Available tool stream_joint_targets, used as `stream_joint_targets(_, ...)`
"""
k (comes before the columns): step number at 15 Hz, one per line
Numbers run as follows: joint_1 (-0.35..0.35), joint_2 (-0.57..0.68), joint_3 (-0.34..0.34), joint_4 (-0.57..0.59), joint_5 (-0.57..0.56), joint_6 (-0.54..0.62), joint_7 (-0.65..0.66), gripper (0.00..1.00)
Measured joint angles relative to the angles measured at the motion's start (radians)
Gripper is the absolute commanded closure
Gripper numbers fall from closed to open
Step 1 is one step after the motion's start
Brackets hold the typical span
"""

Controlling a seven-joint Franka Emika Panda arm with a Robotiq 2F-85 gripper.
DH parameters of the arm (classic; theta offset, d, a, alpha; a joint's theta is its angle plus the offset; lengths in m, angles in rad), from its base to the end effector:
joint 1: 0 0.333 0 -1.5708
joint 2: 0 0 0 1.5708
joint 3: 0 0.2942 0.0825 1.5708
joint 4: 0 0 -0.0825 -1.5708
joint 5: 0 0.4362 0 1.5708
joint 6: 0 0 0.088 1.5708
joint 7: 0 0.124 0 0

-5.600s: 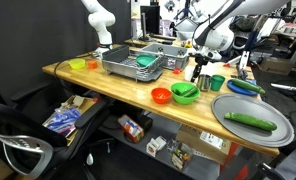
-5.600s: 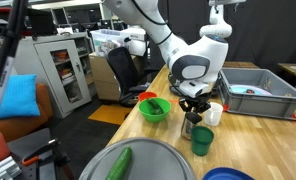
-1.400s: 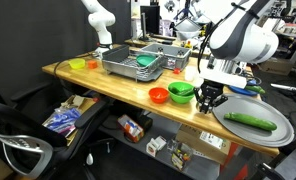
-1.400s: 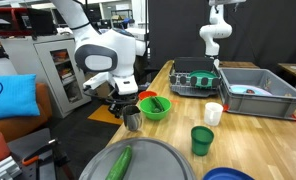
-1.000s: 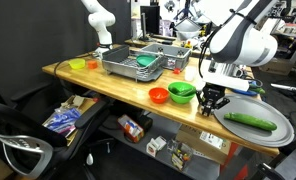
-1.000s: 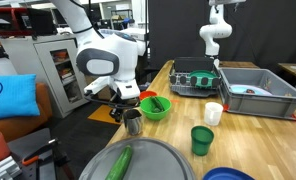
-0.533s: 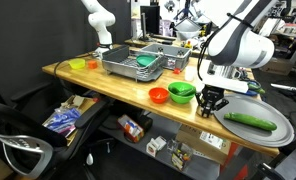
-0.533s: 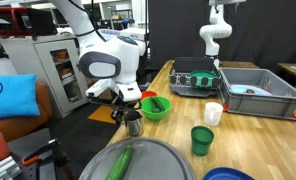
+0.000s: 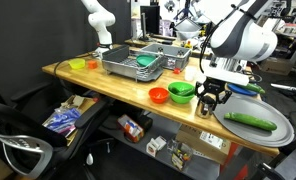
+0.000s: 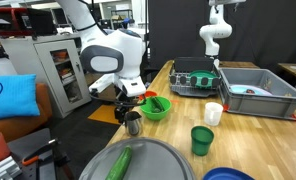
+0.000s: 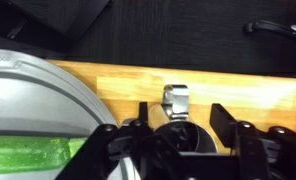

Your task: Move the cup to the edge of the table

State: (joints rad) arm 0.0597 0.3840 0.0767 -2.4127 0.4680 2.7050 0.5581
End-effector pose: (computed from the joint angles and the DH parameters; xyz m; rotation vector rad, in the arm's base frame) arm 0.4821 0.0589 0.0600 -2.7002 1.2397 0.2361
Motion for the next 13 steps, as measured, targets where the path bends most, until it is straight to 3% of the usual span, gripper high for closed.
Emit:
stream_joint_targets(3,0.0,-0.09,-0.021,-0.036,0.002,-0.019,0.041,0.0)
stream_joint_targets(8,-0.002,-0.267,-0.044,-0.107,0.011,-0.177,0.143,0.0)
stream_joint_targets(13,-0.002,-0.289,-0.045,-0.124,0.013,-0.194,0.155,0.0)
